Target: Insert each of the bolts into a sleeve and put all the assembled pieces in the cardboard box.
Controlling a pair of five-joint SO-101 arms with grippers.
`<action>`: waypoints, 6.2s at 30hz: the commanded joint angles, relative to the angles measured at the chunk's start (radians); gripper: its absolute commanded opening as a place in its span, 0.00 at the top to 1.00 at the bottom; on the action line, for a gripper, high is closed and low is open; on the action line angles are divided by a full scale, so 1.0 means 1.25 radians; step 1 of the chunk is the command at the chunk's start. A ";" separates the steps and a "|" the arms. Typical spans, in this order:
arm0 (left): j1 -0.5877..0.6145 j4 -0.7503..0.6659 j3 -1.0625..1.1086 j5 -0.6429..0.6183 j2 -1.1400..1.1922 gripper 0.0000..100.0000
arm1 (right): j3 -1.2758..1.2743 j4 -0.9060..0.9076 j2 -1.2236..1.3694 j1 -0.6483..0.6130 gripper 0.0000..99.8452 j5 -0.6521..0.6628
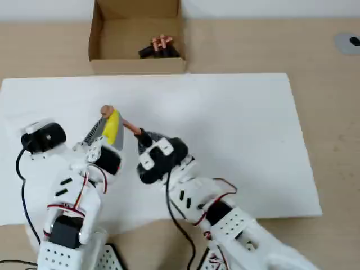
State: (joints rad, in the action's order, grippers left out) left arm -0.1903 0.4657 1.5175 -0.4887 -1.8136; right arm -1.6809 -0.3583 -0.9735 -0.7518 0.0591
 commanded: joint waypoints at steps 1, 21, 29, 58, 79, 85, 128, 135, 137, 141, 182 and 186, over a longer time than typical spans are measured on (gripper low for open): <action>0.000 -0.034 -0.049 0.015 -0.010 0.99 | -0.001 -0.056 -0.019 0.003 0.99 0.037; -0.204 0.007 -0.120 0.211 0.098 0.99 | -0.001 -0.058 -0.018 0.063 0.99 -0.012; -0.273 0.017 -0.151 0.311 0.199 0.99 | -0.001 -0.023 -0.018 0.004 0.99 -0.031; -0.271 0.288 -0.265 0.498 0.231 0.87 | -0.001 -0.020 -0.021 0.006 0.99 -0.060; -0.133 0.184 -0.257 0.460 0.230 0.83 | -0.001 -0.020 -0.021 0.029 0.99 -0.060; -0.110 0.194 -0.268 0.452 0.229 0.83 | -0.001 -0.023 -0.021 0.037 0.99 -0.060; 0.152 0.177 -0.001 0.095 0.337 0.83 | 1.688 0.351 1.264 0.347 0.99 0.052; 0.152 0.177 0.005 0.095 0.337 0.83 | 1.976 0.453 1.520 0.336 0.99 0.069; 0.152 0.177 0.005 0.095 0.337 0.83 | 2.058 0.491 1.579 0.334 0.99 0.069; 0.152 0.179 0.006 0.095 0.337 0.83 | 2.205 0.547 1.688 0.334 0.96 0.068; 0.031 0.288 -0.012 0.194 0.330 1.00 | 2.457 1.721 1.108 0.479 0.99 -0.086; 0.088 0.293 -0.012 0.196 0.330 0.99 | 2.059 1.720 0.877 0.492 0.99 -0.090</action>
State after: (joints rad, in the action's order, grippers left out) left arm -0.1197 0.8232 1.5589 -0.2509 -1.3963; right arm 1.2436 1.7745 0.3659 -0.1626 -0.0591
